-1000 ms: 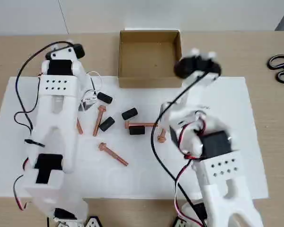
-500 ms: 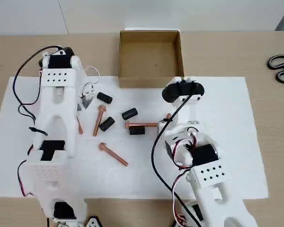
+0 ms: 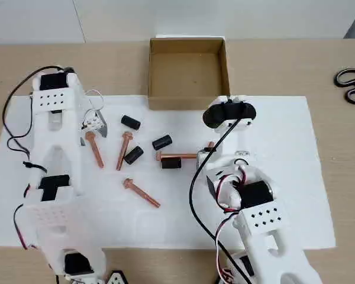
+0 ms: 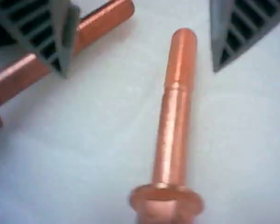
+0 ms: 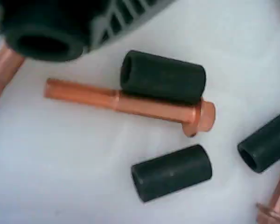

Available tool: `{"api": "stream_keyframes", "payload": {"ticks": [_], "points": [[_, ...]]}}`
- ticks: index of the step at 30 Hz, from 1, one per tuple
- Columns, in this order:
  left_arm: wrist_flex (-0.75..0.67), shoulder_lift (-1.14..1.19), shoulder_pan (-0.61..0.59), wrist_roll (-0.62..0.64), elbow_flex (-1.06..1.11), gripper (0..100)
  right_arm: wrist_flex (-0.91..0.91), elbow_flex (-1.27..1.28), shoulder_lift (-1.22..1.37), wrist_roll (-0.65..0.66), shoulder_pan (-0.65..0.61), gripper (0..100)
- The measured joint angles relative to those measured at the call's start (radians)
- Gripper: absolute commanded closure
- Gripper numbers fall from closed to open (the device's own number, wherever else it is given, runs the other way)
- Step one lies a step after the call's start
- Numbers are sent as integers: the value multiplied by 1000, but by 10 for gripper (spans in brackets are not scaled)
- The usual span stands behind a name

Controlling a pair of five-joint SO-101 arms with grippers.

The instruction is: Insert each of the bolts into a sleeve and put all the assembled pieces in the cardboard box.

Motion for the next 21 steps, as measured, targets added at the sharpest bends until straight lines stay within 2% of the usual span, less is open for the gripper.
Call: {"api": "stream_keyframes", "payload": {"ticks": [8, 13, 21], "points": [[0, 72, -3, -172, 0, 812, 0, 0, 0, 0, 0, 995], [-5, 175, -5, -190, -9, 847, 0, 0, 0, 0, 3, 995], [-91, 272, -48, -181, -158, 913, 0, 0, 0, 0, 3, 995]]}}
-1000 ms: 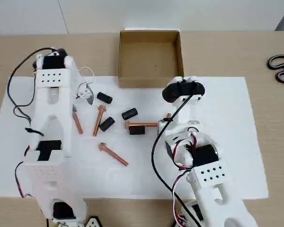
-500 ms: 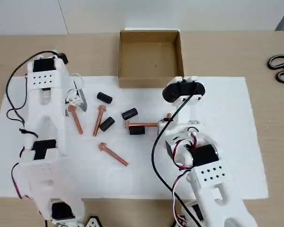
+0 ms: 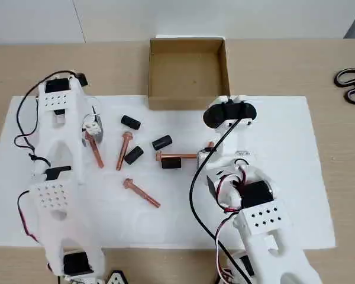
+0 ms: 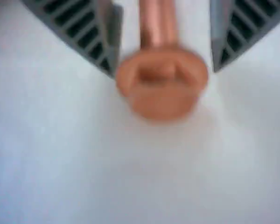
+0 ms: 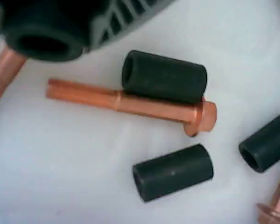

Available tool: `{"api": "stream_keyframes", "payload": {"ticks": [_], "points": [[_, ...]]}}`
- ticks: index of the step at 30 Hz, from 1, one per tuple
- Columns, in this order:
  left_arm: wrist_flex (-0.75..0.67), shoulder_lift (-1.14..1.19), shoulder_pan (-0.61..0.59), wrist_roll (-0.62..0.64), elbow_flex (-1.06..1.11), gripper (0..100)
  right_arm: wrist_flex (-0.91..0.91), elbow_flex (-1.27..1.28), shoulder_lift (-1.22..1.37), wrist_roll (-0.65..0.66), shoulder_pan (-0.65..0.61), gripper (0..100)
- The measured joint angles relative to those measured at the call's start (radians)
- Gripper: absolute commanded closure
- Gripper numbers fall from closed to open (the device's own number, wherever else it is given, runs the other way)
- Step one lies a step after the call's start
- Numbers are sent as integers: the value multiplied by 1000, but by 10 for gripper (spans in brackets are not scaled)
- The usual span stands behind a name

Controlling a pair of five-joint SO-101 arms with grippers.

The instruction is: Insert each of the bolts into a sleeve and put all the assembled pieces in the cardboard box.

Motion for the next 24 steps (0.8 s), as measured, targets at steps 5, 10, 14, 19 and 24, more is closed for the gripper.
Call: {"api": "stream_keyframes", "payload": {"ticks": [5, 10, 14, 19, 24], "points": [[-3, 43, 0, 0, -29, 949, 0, 0, 0, 0, -2, 995], [-3, 77, 5, 5, -54, 994, 0, 0, 0, 0, -3, 995], [34, 84, 28, 6, -86, 994, 0, 0, 0, 0, -2, 995], [86, 57, 54, 44, -161, 994, 0, 0, 0, 0, -3, 995], [87, -157, 121, 54, -192, 994, -28, 0, 0, 0, -2, 995]]}}
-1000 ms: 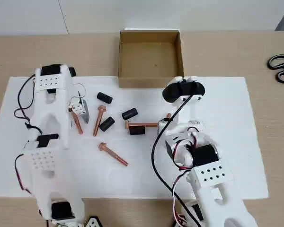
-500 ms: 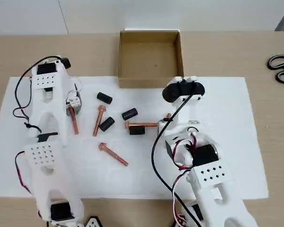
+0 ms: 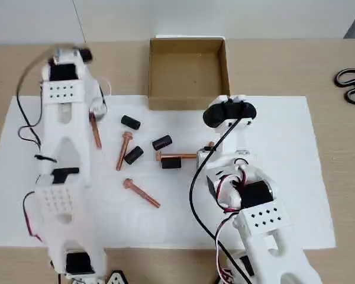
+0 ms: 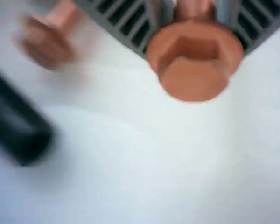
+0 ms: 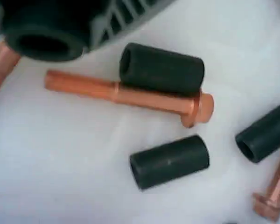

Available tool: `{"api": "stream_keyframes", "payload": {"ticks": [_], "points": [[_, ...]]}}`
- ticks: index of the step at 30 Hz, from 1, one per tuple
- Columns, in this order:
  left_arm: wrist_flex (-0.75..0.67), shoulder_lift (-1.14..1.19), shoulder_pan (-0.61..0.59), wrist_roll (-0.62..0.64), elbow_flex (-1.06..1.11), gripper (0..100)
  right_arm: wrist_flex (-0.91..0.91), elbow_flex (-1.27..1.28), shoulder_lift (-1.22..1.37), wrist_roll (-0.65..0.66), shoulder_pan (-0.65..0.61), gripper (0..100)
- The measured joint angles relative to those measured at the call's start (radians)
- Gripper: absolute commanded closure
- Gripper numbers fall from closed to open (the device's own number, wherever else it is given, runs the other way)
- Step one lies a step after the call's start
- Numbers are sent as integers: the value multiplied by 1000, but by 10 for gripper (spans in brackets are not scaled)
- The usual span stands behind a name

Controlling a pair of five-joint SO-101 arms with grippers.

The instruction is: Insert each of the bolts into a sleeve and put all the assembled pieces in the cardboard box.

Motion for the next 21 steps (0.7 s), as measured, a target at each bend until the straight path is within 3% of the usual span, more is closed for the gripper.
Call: {"api": "stream_keyframes", "payload": {"ticks": [7, 11, 17, 21], "points": [[6, -333, 170, -57, 0, 994, -183, 101, 0, 14, 3, 995], [8, -494, 221, -58, 40, 994, -347, 215, 0, 86, -18, 995], [8, -674, 322, -58, 224, 994, -672, 356, 0, 249, -77, 995], [8, -835, 371, -58, 402, 994, -804, 385, 0, 287, -87, 995]]}}
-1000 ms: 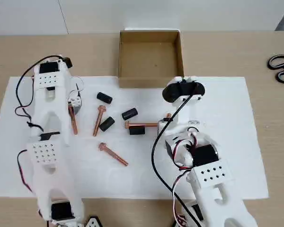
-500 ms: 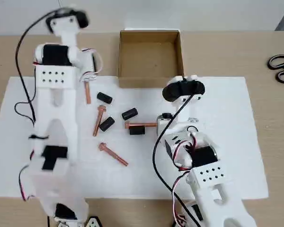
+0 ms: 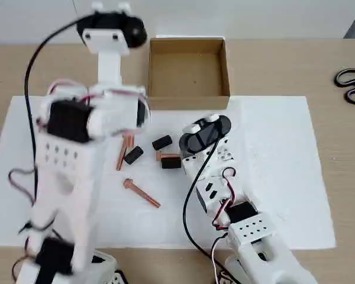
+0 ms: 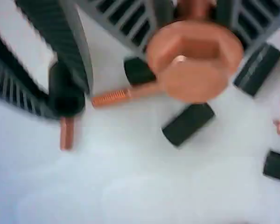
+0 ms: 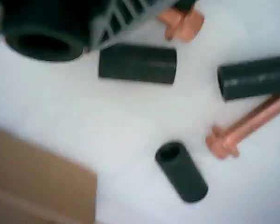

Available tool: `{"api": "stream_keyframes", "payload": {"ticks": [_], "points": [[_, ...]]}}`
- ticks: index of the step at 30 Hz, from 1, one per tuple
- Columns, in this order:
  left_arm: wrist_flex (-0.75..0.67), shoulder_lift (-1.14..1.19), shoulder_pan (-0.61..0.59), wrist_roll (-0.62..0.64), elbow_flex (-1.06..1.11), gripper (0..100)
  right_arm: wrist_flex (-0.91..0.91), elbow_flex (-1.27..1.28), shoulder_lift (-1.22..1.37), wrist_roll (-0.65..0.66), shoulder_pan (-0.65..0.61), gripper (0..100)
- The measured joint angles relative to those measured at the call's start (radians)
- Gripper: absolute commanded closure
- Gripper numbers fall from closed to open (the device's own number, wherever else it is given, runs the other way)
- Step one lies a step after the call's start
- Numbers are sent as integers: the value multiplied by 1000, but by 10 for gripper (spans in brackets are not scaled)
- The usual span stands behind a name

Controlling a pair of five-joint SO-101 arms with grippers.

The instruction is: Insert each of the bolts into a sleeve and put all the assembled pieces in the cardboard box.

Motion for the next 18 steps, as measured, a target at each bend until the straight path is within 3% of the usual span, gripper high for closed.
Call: {"api": "stream_keyframes", "payload": {"ticks": [5, 12, 18], "points": [[-132, -187, 15, 0, 242, 994, -84, 6, 0, 5, 0, 995], [-706, -334, 12, 25, 644, 994, -215, 8, 0, 5, 0, 995], [-1082, -420, 12, 235, 856, 994, -485, 114, 0, 15, 0, 995]]}}
